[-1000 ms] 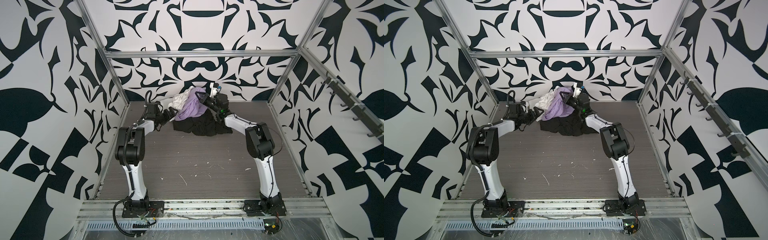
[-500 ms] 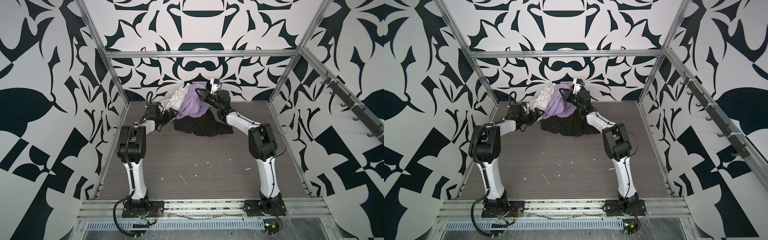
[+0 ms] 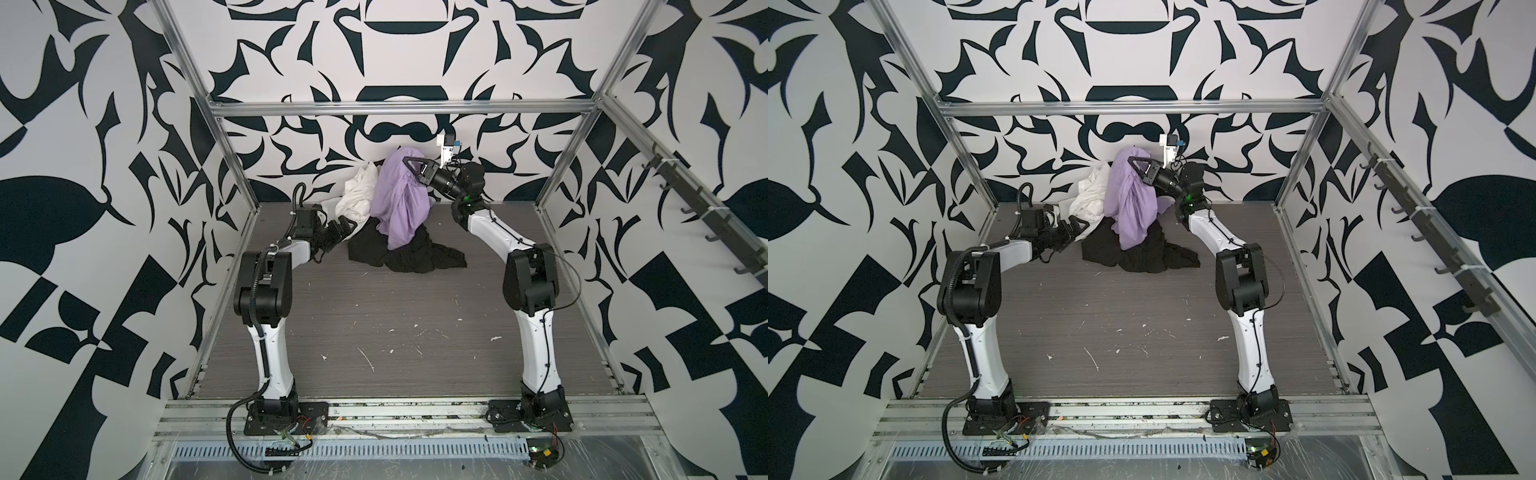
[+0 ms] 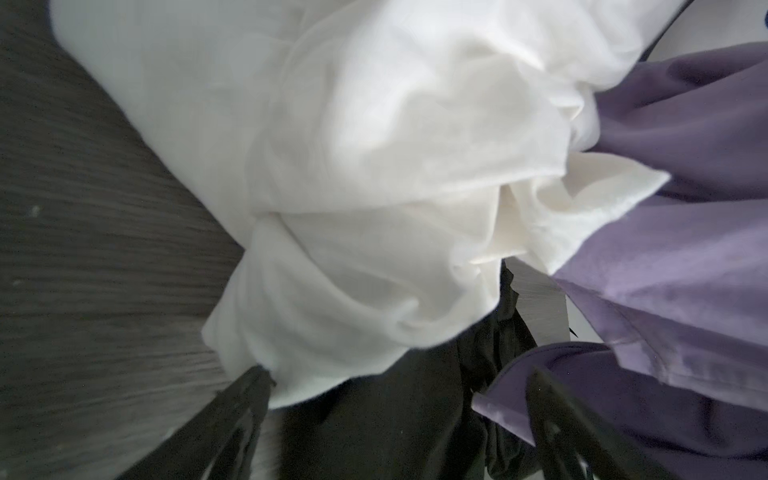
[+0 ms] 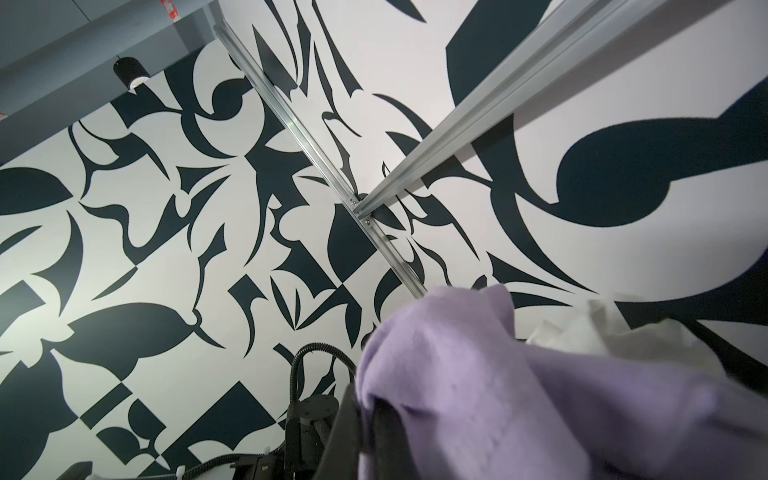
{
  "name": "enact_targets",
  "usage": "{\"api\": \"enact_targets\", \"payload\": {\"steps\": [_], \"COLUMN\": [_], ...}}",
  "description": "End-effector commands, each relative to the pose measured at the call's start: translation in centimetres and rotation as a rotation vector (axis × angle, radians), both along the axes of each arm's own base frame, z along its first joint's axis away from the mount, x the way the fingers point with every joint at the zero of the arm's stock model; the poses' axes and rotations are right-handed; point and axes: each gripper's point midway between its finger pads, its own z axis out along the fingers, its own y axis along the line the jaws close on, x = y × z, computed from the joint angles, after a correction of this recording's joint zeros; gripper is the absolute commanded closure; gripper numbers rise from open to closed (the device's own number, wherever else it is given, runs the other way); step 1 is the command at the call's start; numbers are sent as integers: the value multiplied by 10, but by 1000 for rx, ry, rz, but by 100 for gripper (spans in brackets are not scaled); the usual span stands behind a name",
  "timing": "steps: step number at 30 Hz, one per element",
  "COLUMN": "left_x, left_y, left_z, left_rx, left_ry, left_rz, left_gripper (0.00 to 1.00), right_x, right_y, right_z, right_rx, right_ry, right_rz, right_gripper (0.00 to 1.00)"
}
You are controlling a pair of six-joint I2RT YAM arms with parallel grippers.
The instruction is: Pick out a specific cloth from the pile
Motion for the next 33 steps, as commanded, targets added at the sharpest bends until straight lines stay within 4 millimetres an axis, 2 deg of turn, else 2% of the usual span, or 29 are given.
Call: {"api": "enact_targets", "payload": {"steps": [1,6,13,19,27,30,33], "left_x": [1,-5,-29,-64,-99,-99,-84], "left_y": [-4,-10,-23,-65,-129,-141,-144], "left_z": [4,14,51,100,137,145,152], "left_rx": [1,21,125,298,349,360,364], "left_ry": [-13,-44,-202,-520,-800,-871,-881], "left_rz": [-17,-35,-112,-246,-455,-473,-438], "left_gripper": [2,2,3,3,1,0,0], "right_x": [-36,-41,-47,-50,-49,-49,-51], "right_y": [2,1,-5,-8,-9,-9,-9], "right_z": [59,63,68,71,68,66,67], "right_rx": [27,19,-1,-4,3,1,1], "right_ry": [-184,-189,-192,-185,-161,-154,-152], "right_rz": [42,52,57,59,55,56,57], "right_gripper": [100,100,100,100,100,100,100]}}
